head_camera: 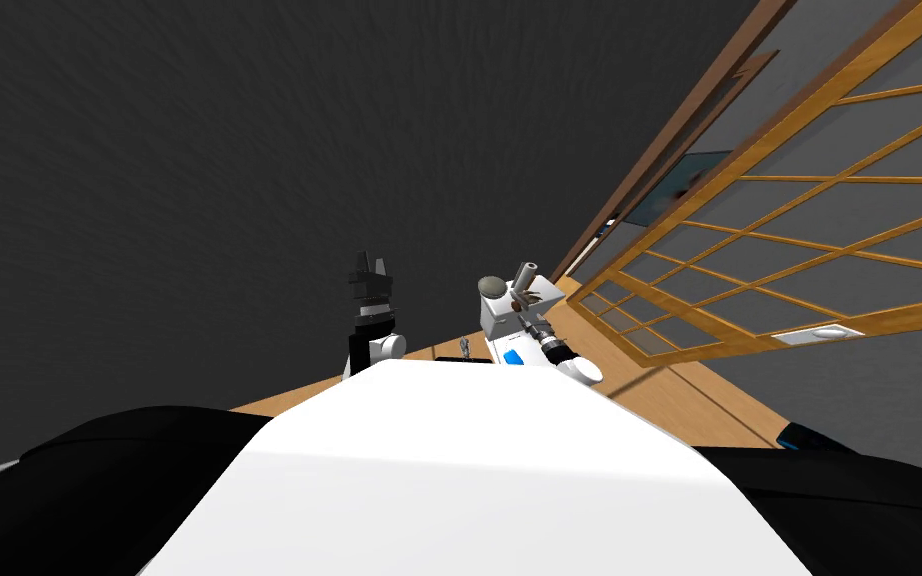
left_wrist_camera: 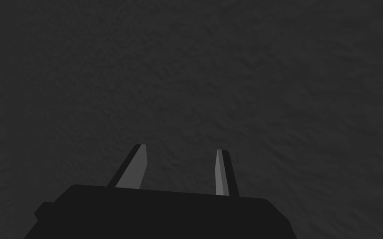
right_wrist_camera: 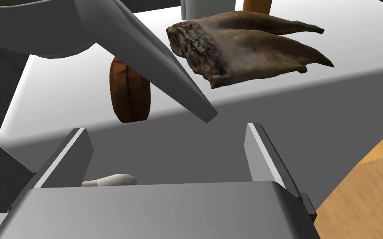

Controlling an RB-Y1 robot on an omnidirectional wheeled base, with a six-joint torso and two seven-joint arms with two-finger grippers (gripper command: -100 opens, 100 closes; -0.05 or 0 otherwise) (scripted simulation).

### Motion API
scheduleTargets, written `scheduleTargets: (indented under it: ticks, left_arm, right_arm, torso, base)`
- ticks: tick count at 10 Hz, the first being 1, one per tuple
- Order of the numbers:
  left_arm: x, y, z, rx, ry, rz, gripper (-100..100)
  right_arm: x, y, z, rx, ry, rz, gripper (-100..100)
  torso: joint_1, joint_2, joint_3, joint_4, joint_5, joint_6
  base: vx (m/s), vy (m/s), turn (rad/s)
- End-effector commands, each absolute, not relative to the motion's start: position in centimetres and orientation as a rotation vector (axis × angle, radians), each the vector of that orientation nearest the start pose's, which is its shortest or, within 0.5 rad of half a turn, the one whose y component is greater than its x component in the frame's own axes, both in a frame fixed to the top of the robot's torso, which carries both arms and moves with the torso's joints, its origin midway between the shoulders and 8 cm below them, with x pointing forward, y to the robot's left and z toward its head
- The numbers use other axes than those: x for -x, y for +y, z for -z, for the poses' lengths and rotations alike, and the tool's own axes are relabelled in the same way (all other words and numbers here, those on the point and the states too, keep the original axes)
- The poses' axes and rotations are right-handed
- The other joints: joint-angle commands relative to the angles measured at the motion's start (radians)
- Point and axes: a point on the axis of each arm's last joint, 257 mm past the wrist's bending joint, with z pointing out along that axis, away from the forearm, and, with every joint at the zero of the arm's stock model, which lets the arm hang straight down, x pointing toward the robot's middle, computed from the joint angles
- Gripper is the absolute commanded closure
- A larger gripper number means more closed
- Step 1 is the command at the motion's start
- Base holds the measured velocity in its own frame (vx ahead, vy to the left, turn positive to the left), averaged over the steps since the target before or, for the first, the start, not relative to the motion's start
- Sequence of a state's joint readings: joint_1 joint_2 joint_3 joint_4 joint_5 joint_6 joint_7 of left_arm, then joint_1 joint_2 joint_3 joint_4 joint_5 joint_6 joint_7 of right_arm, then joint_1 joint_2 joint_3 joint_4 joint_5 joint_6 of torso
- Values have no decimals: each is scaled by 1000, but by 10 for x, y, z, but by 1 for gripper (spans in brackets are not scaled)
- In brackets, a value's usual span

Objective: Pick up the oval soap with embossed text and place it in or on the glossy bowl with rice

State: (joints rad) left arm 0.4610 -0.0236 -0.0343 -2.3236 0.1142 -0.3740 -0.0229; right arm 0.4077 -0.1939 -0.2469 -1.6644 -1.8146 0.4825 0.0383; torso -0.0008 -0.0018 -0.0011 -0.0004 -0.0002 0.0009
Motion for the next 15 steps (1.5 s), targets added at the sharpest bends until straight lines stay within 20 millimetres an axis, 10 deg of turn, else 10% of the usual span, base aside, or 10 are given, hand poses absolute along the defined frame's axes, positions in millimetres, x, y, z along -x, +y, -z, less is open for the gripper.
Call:
scheduleTargets:
  ticks: [1, 15]
  left_arm:
    - [-359, 278, -32, 777, 568, 1399, 0]
    - [-359, 278, -32, 777, 568, 1398, 0]
  right_arm:
    - [-390, -340, 324, 2352, -81, 1886, -100]
    - [-383, -290, 329, 1946, 434, 1793, -100]
  torso:
    - [0, 0, 0, 0, 0, 0]
    - [1, -2, -1, -1, -1, -1]
  base:
    - [10, -27, 66]
    - [14, -41, 69]
